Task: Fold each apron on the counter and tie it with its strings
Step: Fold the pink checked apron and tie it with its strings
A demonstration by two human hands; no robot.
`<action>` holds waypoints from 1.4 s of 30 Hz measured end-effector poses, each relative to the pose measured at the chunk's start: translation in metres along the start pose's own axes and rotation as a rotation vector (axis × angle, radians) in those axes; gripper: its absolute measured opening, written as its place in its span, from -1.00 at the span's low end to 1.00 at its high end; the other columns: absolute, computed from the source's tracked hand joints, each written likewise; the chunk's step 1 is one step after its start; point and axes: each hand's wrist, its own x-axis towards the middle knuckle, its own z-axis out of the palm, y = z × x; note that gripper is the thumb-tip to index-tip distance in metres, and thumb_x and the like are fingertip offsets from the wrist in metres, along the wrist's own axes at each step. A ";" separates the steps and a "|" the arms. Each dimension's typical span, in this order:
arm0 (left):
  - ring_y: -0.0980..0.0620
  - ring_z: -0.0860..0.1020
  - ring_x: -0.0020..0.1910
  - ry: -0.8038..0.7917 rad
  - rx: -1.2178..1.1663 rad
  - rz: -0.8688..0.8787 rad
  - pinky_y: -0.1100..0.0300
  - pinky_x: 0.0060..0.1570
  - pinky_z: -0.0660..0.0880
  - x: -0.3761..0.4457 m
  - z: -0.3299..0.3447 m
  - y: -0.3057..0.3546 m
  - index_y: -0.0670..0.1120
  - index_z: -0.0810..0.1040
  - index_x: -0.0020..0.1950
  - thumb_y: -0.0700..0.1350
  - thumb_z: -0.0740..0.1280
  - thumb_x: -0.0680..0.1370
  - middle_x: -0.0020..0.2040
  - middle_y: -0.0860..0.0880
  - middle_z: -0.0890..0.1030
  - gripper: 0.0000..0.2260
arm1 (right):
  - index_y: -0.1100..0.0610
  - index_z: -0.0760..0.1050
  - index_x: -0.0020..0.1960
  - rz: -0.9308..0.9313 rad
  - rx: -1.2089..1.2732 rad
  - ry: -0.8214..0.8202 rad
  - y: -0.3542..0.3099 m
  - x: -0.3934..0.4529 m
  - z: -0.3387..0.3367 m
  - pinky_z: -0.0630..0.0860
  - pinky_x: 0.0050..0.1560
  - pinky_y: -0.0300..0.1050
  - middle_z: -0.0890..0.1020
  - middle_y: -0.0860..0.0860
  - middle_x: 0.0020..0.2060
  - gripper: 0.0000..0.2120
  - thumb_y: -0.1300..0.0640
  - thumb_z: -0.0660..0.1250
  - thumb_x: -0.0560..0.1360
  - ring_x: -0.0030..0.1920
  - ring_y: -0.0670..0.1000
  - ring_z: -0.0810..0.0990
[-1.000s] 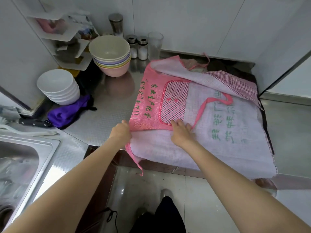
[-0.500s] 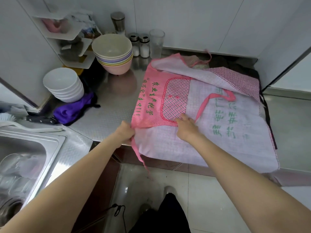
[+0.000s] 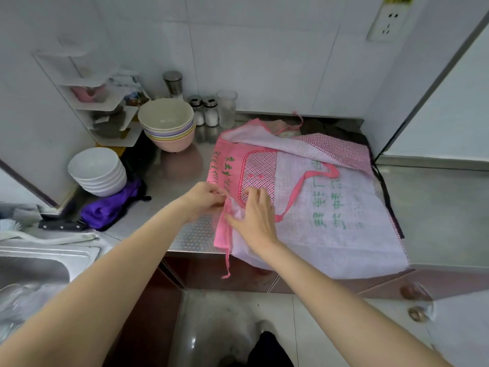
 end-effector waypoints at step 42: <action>0.17 0.58 -0.52 -0.123 0.258 -0.389 0.35 -0.45 0.52 0.041 -0.002 -0.012 -0.21 0.54 -0.11 -0.05 0.23 0.59 -0.41 -0.02 0.63 -0.75 | 0.27 0.42 0.28 -0.538 -0.649 -0.109 -0.081 0.173 -0.050 0.41 -0.09 0.00 0.48 0.13 -0.02 -0.67 0.34 0.07 0.55 0.15 0.22 0.53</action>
